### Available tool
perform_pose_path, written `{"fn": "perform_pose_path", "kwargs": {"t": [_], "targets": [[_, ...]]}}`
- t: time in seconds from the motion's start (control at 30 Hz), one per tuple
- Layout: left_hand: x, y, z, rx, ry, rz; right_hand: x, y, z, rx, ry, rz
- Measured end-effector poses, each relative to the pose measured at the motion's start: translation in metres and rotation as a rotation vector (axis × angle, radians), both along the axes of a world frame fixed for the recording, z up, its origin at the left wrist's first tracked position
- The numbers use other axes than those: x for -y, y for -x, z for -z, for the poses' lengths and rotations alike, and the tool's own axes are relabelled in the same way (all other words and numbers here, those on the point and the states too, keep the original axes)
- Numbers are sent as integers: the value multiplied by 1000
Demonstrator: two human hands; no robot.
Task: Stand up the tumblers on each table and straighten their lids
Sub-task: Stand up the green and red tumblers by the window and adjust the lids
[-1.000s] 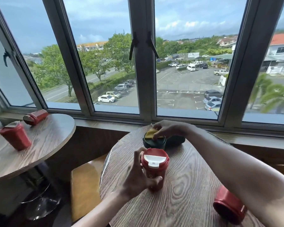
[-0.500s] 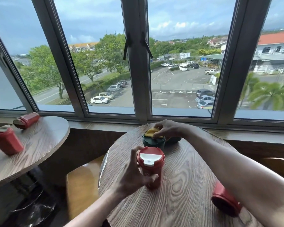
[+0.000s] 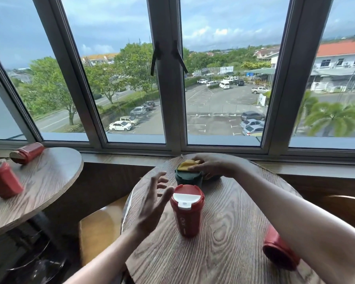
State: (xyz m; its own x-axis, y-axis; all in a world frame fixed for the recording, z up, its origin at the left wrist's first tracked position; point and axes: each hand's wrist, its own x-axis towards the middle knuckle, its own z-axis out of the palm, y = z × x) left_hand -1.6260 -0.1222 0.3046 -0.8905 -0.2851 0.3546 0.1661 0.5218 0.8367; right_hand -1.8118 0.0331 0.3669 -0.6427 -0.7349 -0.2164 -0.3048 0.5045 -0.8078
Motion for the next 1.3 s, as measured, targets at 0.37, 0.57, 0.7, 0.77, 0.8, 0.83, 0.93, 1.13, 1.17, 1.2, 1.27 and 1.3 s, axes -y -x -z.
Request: {"fn": "perform_pose_path", "kwargs": {"t": [0.37, 0.57, 0.7, 0.77, 0.8, 0.83, 0.93, 1.13, 1.17, 1.2, 1.27, 1.3], "targets": [[18, 79, -46, 147, 236, -27, 3, 50, 24, -537, -183, 228], [27, 109, -57, 491, 194, 224, 28, 81, 35, -332, -518, -130], [31, 117, -59, 514, 65, 267, 32, 88, 39, -430, -593, -200], [30, 120, -61, 532, 59, 278, 30, 89, 49, -512, -580, -192], [30, 120, -61, 542, 57, 277, 27, 89, 54, -537, -545, -166], [29, 121, -61, 548, 50, 273, 23, 89, 60, -558, -499, -130], [29, 123, -61, 559, 30, 267, 5, 85, 66, -584, -336, 47], [25, 125, -68, 592, 18, 241, -38, 61, 59, -406, 11, 349], [24, 125, -69, 592, 16, 228, -43, 55, 60, -365, 62, 363], [23, 125, -69, 593, 15, 219, -48, 50, 61, -307, 114, 367], [23, 126, -69, 593, 19, 214, -59, 39, 64, -165, 222, 357], [22, 125, -69, 591, 22, 214, -64, 33, 64, -100, 253, 338]]}}
